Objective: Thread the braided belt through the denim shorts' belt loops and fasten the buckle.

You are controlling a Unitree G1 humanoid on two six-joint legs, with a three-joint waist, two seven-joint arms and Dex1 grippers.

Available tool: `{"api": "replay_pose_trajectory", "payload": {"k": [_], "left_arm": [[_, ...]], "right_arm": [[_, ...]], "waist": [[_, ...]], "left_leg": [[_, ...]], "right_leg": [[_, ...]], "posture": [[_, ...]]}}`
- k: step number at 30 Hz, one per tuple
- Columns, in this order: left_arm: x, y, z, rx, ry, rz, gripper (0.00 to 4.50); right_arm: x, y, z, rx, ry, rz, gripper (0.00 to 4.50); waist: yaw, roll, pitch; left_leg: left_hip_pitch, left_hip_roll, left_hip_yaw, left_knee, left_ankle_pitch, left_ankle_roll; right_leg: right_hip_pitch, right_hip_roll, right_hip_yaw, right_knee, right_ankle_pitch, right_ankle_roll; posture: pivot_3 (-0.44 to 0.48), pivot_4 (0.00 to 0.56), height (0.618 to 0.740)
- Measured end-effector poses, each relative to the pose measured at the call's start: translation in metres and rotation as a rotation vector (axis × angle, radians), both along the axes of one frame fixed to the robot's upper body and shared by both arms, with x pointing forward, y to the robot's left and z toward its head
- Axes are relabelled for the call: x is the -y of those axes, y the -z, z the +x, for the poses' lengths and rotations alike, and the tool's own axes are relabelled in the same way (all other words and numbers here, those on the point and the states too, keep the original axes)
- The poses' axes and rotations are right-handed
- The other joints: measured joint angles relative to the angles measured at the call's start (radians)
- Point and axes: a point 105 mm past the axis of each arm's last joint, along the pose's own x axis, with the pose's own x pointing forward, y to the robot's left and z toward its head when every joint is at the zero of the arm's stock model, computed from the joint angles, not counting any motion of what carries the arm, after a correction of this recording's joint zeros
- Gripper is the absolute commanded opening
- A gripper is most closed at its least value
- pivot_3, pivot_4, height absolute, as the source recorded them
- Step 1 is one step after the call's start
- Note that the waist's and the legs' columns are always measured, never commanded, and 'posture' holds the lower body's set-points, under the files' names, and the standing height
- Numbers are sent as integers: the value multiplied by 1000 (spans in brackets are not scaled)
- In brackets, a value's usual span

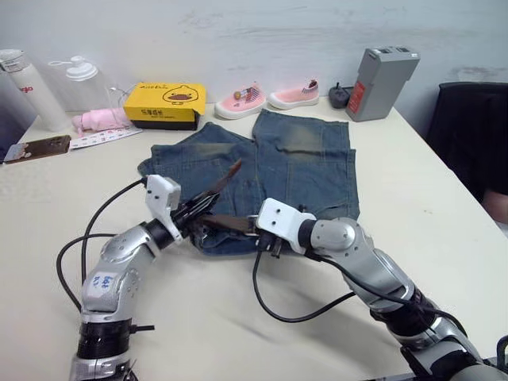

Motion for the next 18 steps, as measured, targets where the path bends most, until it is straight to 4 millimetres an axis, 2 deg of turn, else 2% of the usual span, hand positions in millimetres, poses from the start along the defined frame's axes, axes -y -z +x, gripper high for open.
{"api": "replay_pose_trajectory", "payload": {"k": [9,11,13,18], "left_arm": [[1,-2,-3,13,-18,0,0],[3,-3,-3,18,-16,-2,0],[3,-5,-3,21,-19,-2,0],[5,-4,-3,21,-12,-1,0]], "right_arm": [[4,-7,1,-49,14,109,973],[11,-12,1,-58,13,140,342],[14,-16,1,-50,7,149,85],[17,-20,1,-61,-5,174,85]], "waist": [[-4,2,1],[-4,3,2],[-4,3,2],[-4,4,3]], "left_leg": [[-1,1,0,0,0,0],[-2,1,0,0,0,0],[-2,1,1,0,0,0],[-2,1,1,0,0,0]], "right_leg": [[-1,0,0,0,0,0],[-1,0,0,0,0,0],[-1,0,-1,-1,0,0],[-2,0,-1,-1,0,0]], "posture": [[0,150,618],[0,150,618],[0,150,618],[0,150,618]]}}
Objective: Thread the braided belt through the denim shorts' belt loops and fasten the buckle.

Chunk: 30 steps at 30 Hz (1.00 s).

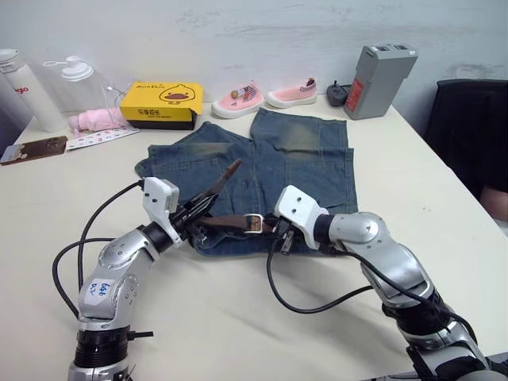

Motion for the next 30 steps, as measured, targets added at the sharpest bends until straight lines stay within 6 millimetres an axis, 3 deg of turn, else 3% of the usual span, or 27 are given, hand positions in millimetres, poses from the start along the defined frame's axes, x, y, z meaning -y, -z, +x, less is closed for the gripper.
{"api": "replay_pose_trajectory", "payload": {"k": [12,20,30], "left_arm": [[1,0,0,-1,3,1,0],[6,1,0,-1,19,5,0],[6,-3,1,12,16,9,0]], "right_arm": [[-13,9,-7,-8,-45,-20,85],[-29,9,1,-10,-58,-17,85],[-28,5,1,-25,-114,-66,85]], "waist": [[0,0,1],[0,0,1],[-1,1,1]], "left_leg": [[0,0,0,0,0,0],[0,0,0,0,0,0],[0,0,0,0,0,0]], "right_leg": [[0,0,0,0,0,0],[0,0,0,0,0,0],[0,0,0,0,0,0]], "posture": [[0,150,618],[0,150,618],[0,150,618]]}}
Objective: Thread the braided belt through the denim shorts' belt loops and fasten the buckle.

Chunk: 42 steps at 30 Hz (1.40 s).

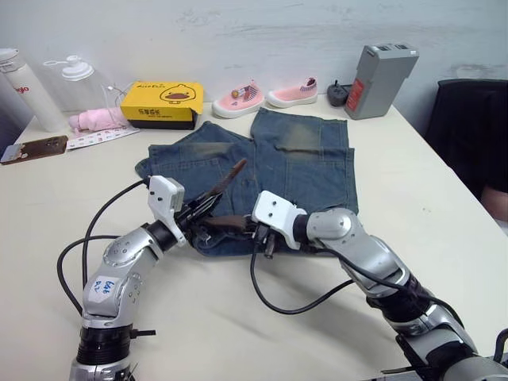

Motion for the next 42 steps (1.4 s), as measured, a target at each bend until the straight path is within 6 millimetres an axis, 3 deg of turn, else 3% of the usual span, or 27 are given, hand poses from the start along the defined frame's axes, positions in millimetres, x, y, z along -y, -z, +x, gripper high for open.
{"api": "replay_pose_trajectory", "payload": {"k": [5,8,12,21,28,42], "left_arm": [[-1,0,0,1,0,7,0],[-2,0,0,2,1,12,0],[-2,0,0,2,4,14,0],[-4,0,-1,1,5,29,0],[-6,0,-1,-2,11,45,0],[-5,-1,-1,-13,19,39,0]], "right_arm": [[12,-33,11,60,18,44,85],[14,-39,12,61,20,65,85],[16,-35,16,54,33,59,85],[23,-7,14,-25,74,7,85],[22,-4,13,-28,85,8,85],[-3,1,0,-42,22,25,85]], "waist": [[1,1,1],[0,1,1],[0,1,1],[1,1,1],[1,1,1],[0,2,2]], "left_leg": [[0,0,0,0,0,0],[0,0,0,0,0,0],[0,0,0,0,0,0],[-1,0,0,-1,0,0],[-1,0,0,-1,0,0],[0,0,0,-1,0,0]], "right_leg": [[0,0,0,0,0,0],[0,0,0,0,0,0],[0,0,0,0,0,0],[0,0,0,-1,0,0],[0,0,0,-2,0,0],[0,0,0,-2,0,0]], "posture": [[0,150,618],[0,150,618],[0,150,618],[0,150,618],[0,150,618],[0,150,618]]}}
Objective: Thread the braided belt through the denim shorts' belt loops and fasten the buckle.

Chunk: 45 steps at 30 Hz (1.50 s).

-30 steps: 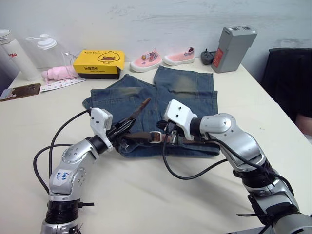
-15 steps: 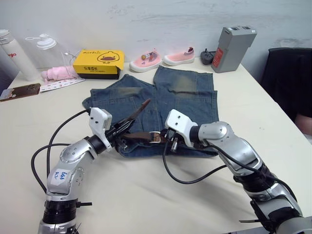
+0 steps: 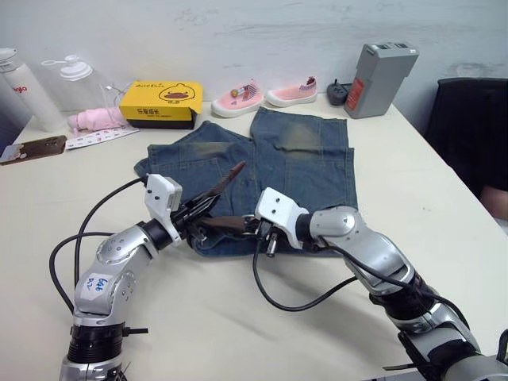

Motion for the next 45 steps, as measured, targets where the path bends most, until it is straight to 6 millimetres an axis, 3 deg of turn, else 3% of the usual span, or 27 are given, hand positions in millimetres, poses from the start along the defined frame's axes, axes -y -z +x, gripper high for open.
{"api": "replay_pose_trajectory", "payload": {"k": [11,19,23,29,45], "left_arm": [[0,0,0,0,0,0,0],[0,0,0,3,5,4,0],[0,-2,-1,11,7,4,0],[0,-1,0,10,0,3,0],[0,-2,-1,14,3,3,0]], "right_arm": [[-4,-6,6,24,-27,-44,85],[0,-39,11,55,-73,16,85],[2,-26,20,45,-59,-14,85],[1,-4,18,43,-76,-72,85],[0,-8,14,62,-93,-77,85]], "waist": [[-1,0,0],[-1,0,0],[-1,0,1],[-1,0,1],[-1,0,1]], "left_leg": [[0,0,0,0,0,0],[0,0,0,0,0,0],[0,0,0,0,0,0],[0,0,0,0,0,0],[0,0,0,0,0,0]], "right_leg": [[0,0,0,0,0,0],[0,0,0,0,0,0],[0,0,0,0,0,0],[0,0,0,0,0,0],[0,0,0,0,0,0]], "posture": [[0,150,618],[0,150,618],[0,150,618],[0,150,618],[0,150,618]]}}
